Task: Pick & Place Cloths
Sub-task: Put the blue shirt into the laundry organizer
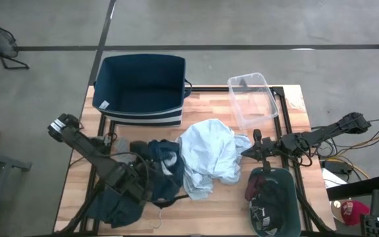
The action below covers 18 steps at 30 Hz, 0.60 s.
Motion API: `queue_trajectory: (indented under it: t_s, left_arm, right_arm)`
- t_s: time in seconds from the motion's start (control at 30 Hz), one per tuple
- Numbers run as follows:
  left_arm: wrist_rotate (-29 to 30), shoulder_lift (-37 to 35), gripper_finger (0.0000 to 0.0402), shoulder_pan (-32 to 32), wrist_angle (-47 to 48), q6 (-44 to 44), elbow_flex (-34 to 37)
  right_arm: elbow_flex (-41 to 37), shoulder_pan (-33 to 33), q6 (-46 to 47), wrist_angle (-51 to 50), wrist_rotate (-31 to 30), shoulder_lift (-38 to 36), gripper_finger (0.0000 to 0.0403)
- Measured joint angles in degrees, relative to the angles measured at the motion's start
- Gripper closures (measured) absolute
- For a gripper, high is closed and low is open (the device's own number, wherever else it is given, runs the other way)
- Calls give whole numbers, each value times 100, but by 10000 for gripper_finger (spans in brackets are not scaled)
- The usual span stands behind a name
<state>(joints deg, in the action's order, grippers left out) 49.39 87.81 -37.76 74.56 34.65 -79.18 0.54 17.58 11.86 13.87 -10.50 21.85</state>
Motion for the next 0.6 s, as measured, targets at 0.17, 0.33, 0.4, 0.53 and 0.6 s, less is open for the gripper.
queue_trajectory:
  t_s: [0.17, 0.33, 0.4, 0.53, 0.6]
  left_arm:
    - [965, 0, 383, 34, 863, -169, -1031]
    - [2132, 0, 383, 262, 1303, -633, -1927]
    - [2539, -2, 383, 441, 1298, -979, -2233]
    - [3253, -2, 383, 942, 1298, -1769, -2836]
    - [3507, -2, 383, 1270, 1295, -2144, -3180]
  right_arm:
    - [0, 0, -2, -4, 0, 0, 394]
    - [0, 2, -2, -4, 0, 0, 394]
    - [0, 2, -2, -4, 0, 0, 394]
    - [0, 2, -2, -4, 0, 0, 394]
    - [0, 2, -2, -4, 0, 0, 394]
